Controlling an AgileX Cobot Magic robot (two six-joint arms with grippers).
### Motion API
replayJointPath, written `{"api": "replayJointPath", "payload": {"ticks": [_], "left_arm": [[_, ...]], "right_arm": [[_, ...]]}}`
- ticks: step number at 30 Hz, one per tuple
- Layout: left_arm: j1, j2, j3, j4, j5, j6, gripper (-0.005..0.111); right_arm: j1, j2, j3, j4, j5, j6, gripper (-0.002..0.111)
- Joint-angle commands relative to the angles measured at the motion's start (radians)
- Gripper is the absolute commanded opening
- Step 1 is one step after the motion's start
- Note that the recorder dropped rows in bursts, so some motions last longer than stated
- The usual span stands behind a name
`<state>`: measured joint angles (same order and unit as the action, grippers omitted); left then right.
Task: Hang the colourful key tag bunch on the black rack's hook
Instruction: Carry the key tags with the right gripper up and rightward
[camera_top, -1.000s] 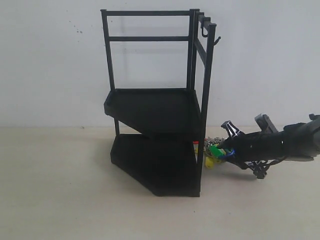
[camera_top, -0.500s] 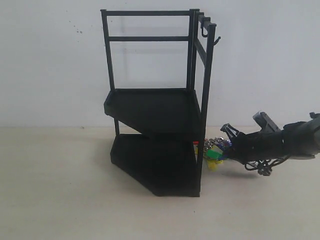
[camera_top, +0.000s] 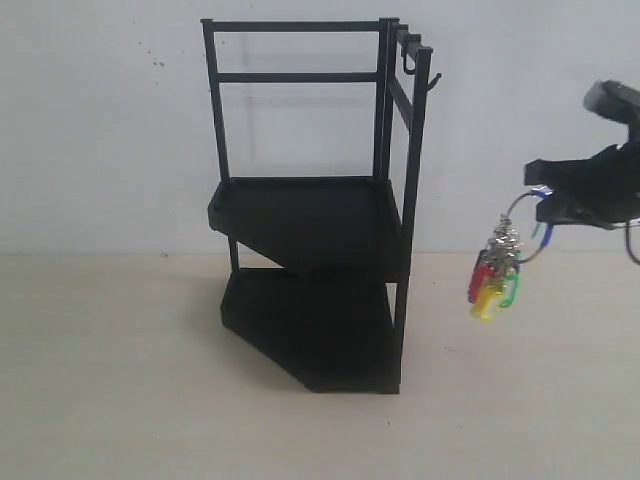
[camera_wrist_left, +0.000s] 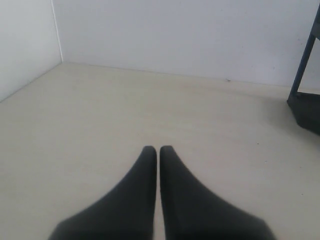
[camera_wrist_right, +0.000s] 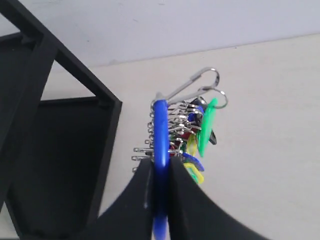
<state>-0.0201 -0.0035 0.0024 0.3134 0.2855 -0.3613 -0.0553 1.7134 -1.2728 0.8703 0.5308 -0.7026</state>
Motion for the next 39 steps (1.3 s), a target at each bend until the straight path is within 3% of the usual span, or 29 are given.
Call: {"api": "replayJointPath", "payload": {"ticks": [1,5,7,8,11,16,20,24,28,32,36,39], "left_arm": [[-0.001,0.004,-0.002,-0.003,-0.004,0.003,0.004],[-0.001,0.004,-0.002,-0.003,-0.004,0.003,0.004],[-0.001,0.004,-0.002,-0.003,-0.004,0.003,0.004],[-0.001,0.004,-0.002,-0.003,-0.004,0.003,0.004],[-0.001,0.004,-0.002,-0.003,-0.004,0.003,0.004],[-0.001,0.004,-0.002,-0.001,-0.002,0.003,0.004],[-0.001,0.004,-0.002,-0.001,-0.004,0.003,0.004],[-0.001,0.004,-0.002,-0.001,-0.004,0.003,0.004],[-0.001,0.004,-0.002,-0.001,-0.004,0.003,0.004],[-0.001,0.004,-0.002,-0.001,-0.004,0.003,0.004],[-0.001,0.004,-0.002,-0.001,-0.004,0.003,0.004],[-0.001,0.004,-0.002,-0.001,-0.004,0.003,0.004]], "right_arm": [[-0.052,-0.134,0.000,-0.250,0.201,0.075,0.000],[-0.052,-0.155,0.000,-0.346,0.367,-0.006,0.000],[-0.052,-0.156,0.000,-0.502,0.318,0.236,0.000],[-0.049,-0.156,0.000,-0.534,0.340,0.246,0.000],[-0.015,-0.153,-0.002,-0.500,0.473,0.061,0.000],[0.039,-0.158,-0.041,-0.726,0.421,0.337,0.000],[0.091,-0.151,-0.066,-0.761,0.617,0.201,0.000],[0.130,-0.151,-0.103,-0.986,0.606,0.441,0.000],[0.158,-0.145,-0.108,-0.929,0.690,0.248,0.000],[0.158,-0.145,-0.119,-1.106,0.690,0.465,0.000],[0.158,-0.145,-0.127,-0.876,0.690,0.241,0.000],[0.181,-0.145,-0.137,-1.035,0.667,0.481,0.000]]}}
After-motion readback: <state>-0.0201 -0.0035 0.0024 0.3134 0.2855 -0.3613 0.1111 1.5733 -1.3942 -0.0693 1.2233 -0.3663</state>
